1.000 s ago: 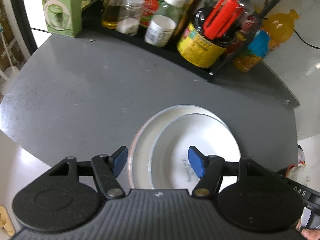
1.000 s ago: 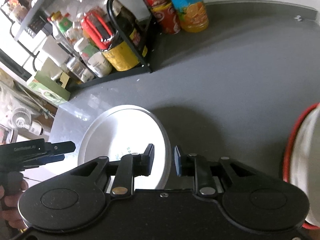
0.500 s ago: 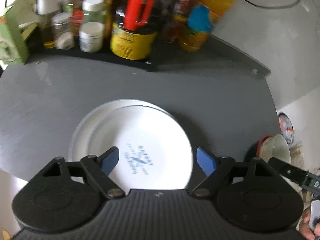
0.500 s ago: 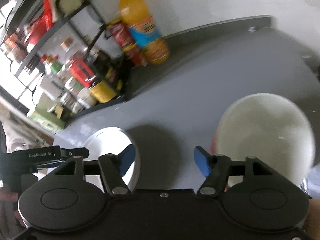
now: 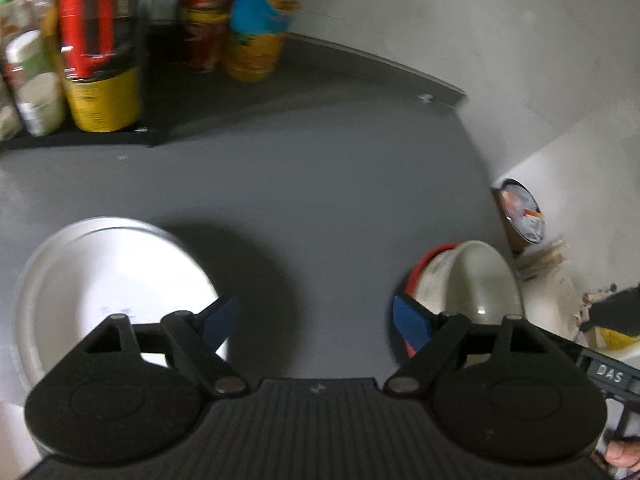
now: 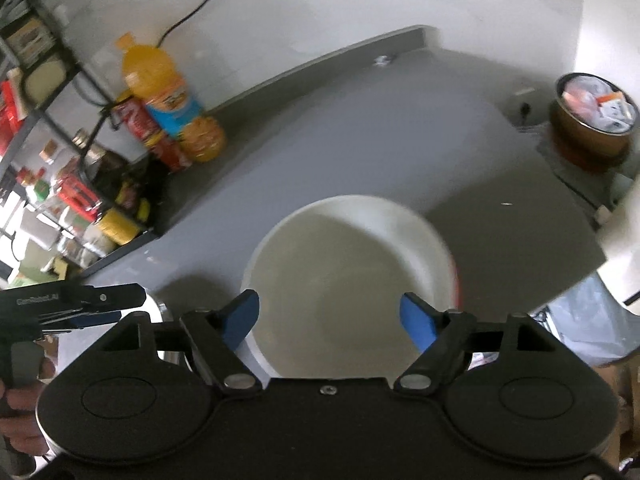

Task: Organize plates and bowls
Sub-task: 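Move both grippers toward the red bowl holding the stacked bowls, then close both grippers on the rim of the red bowl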

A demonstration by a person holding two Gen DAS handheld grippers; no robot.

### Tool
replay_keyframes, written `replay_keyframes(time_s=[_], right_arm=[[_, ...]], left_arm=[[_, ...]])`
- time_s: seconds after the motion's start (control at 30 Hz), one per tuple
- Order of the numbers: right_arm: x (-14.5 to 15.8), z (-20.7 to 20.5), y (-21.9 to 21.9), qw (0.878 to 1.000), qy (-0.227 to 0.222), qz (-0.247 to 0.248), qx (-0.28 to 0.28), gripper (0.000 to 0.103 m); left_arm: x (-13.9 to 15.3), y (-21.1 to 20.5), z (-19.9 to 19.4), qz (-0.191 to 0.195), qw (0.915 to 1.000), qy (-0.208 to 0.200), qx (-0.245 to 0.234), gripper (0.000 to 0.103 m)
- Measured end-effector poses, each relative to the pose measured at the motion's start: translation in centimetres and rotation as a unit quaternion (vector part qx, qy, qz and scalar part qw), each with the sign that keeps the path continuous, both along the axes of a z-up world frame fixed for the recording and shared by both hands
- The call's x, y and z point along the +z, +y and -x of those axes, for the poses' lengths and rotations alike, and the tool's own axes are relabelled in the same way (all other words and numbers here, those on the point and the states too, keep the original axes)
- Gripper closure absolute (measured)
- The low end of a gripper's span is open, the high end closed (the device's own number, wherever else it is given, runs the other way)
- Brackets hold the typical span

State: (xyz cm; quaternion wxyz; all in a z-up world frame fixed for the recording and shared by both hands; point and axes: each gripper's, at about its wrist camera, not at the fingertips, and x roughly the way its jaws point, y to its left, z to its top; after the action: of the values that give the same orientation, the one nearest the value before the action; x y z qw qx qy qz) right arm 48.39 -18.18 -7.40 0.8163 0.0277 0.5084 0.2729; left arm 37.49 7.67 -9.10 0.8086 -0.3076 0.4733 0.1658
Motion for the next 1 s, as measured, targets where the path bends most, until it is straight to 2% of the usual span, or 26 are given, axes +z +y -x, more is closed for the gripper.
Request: replay_keyframes(time_s=[0.17,0.4,0.7,0.87,0.93,1.0], right_arm=[[-1.0,-2.0,-2.0,1.0,0.006,0.008,-0.016,0.023],[-4.8,-4.2,-3.1,0.998,0.044,0.035,-0.011,0.023],[-8.1,-5.9,-3.7,0.996,0.08,0.031,0.005,0.023],[-9.3,-6.7,-3.6,0.995,0.092,0.032,0.021,0.025],[-9.7,-7.0,-3.5,0.994,0.097,0.033,0.028,0.026],[-10.2,-7.3,-3.4,0.993,0.105,0.03,0.036,0.032]], left_arm=[[-0.7,-2.8,-3.6,0.009,0.9995,0.001,-0.029,0.019],[-3.3,-5.8,-7.7,0.026,0.9981,0.031,-0.046,0.019],[-7.0,-7.4,-9.9,0.017,0.9957,0.082,-0.039,0.02],[-8.3,-7.9,-10.4,0.02,0.9946,0.096,-0.032,0.023],[-8.6,-7.8,-10.4,0.026,0.9946,0.098,-0.022,0.027],[-8.9,-7.8,-10.3,0.033,0.9945,0.098,-0.017,0.039]])
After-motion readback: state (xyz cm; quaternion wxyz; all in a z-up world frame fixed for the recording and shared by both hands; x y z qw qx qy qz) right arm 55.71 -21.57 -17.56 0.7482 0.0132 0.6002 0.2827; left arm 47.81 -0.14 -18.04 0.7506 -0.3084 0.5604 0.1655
